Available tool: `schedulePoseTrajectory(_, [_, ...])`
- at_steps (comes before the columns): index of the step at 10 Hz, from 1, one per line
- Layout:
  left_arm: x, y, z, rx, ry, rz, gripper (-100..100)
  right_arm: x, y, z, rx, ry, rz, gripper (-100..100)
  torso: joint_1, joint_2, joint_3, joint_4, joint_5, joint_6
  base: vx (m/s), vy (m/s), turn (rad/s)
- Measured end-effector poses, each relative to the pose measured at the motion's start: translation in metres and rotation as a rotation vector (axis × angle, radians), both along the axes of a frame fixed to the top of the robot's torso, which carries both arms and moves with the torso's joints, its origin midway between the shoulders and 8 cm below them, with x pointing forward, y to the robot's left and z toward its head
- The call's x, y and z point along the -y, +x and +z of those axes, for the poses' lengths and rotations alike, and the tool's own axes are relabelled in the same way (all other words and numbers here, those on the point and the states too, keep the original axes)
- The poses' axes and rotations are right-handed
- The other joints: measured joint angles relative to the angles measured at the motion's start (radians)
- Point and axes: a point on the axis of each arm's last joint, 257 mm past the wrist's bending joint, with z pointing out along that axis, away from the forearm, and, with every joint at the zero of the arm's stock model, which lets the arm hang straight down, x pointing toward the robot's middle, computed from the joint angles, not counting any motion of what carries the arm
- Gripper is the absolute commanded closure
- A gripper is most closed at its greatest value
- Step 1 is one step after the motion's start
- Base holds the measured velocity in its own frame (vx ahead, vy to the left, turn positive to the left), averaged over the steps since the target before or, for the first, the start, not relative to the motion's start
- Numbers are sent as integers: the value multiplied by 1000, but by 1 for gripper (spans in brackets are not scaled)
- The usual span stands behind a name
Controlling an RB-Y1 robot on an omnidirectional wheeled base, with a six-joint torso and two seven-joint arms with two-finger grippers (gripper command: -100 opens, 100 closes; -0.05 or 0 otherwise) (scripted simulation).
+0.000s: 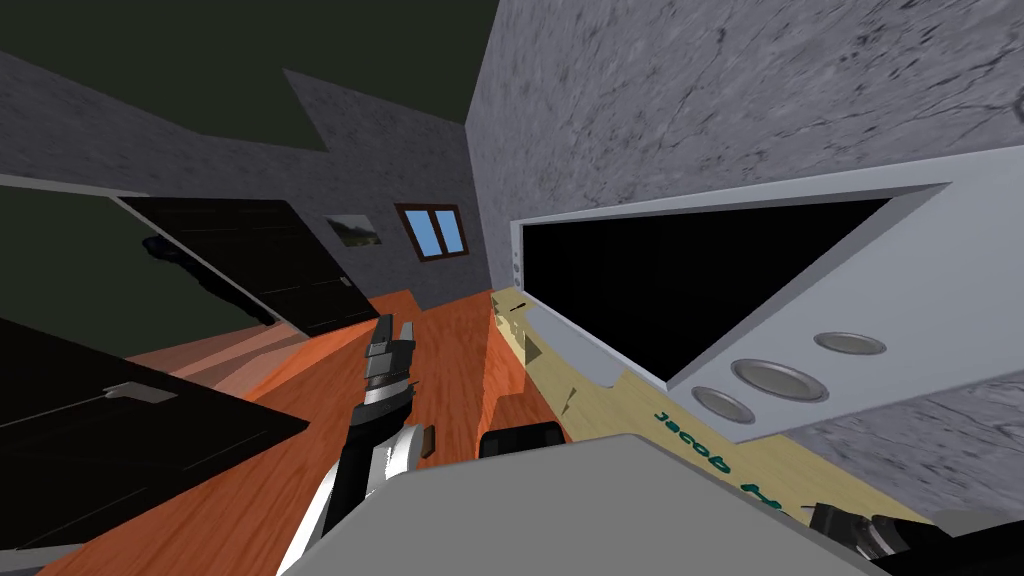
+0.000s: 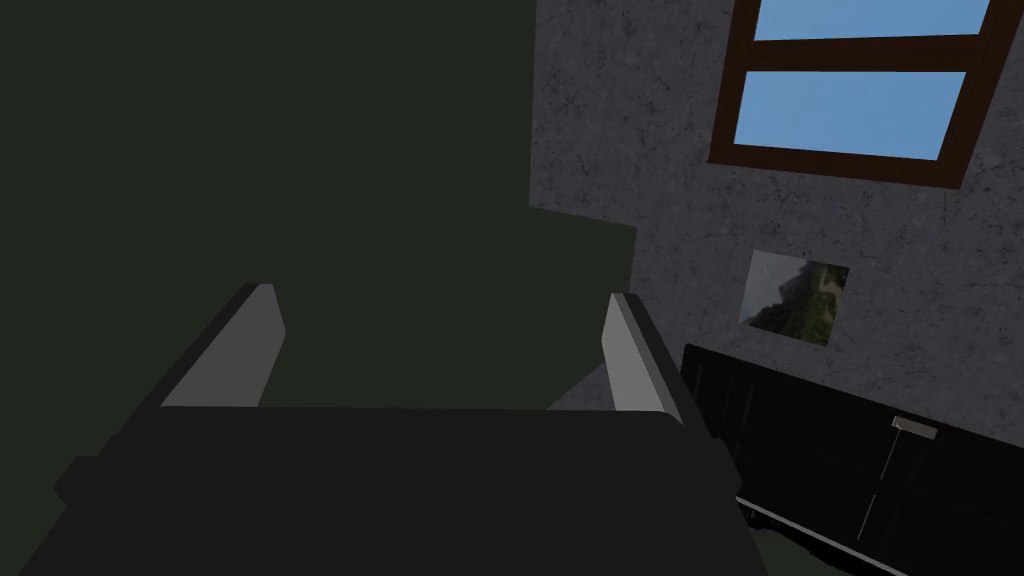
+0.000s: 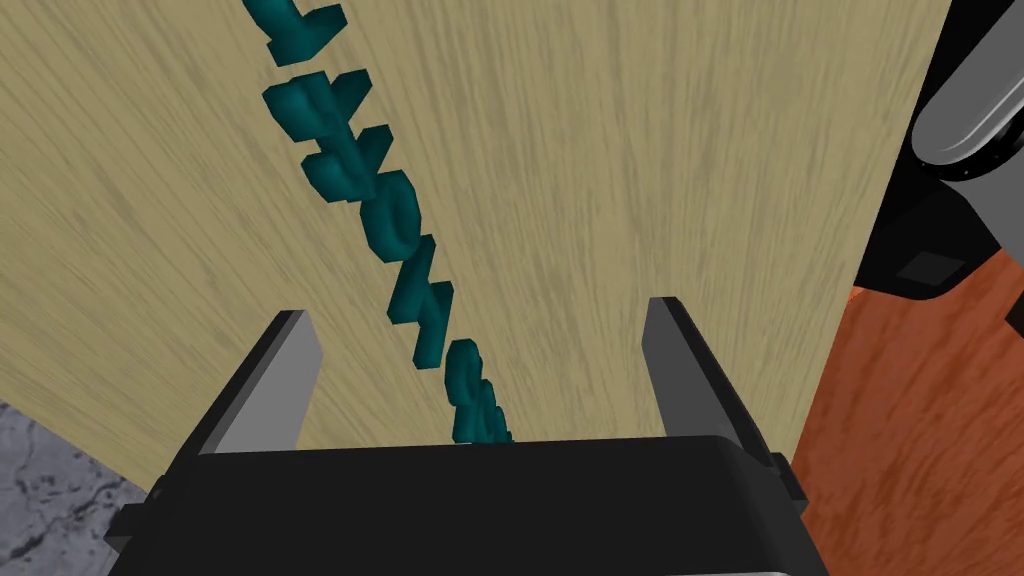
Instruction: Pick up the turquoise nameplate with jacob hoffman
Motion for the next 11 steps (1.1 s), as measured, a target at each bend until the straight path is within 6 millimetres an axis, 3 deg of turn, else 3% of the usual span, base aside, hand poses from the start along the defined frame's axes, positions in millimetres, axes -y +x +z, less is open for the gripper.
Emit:
schedulePoseTrajectory(3, [0, 0, 0, 0, 0, 0, 0, -4, -27, -6, -59, -4, 48, -100, -3, -2, -1, 0, -1, -1, 33, -51, 145])
schedulePoseTrajectory(6, [0, 0, 0, 0, 0, 0, 0, -12, -41, -15, -90, 8, 88, -100, -3, -2, -1, 0, -1, -1, 36, -50, 80])
schedulePoseTrajectory(7, [0, 0, 0, 0, 0, 0, 0, -13, -41, -15, -91, 7, 91, 0, -2, -1, -1, 0, 0, 0, 4, -7, -4])
schedulePoseTrajectory(8, [0, 0, 0, 0, 0, 0, 0, -12, -41, -15, -91, 7, 91, -100, 0, 0, 0, 0, 0, 0, -8, -34, 49])
schedulePoseTrajectory(11, [0, 0, 0, 0, 0, 0, 0, -26, -46, -34, -89, 7, 78, -100, 0, 2, 1, 0, 0, 0, -13, -27, 53])
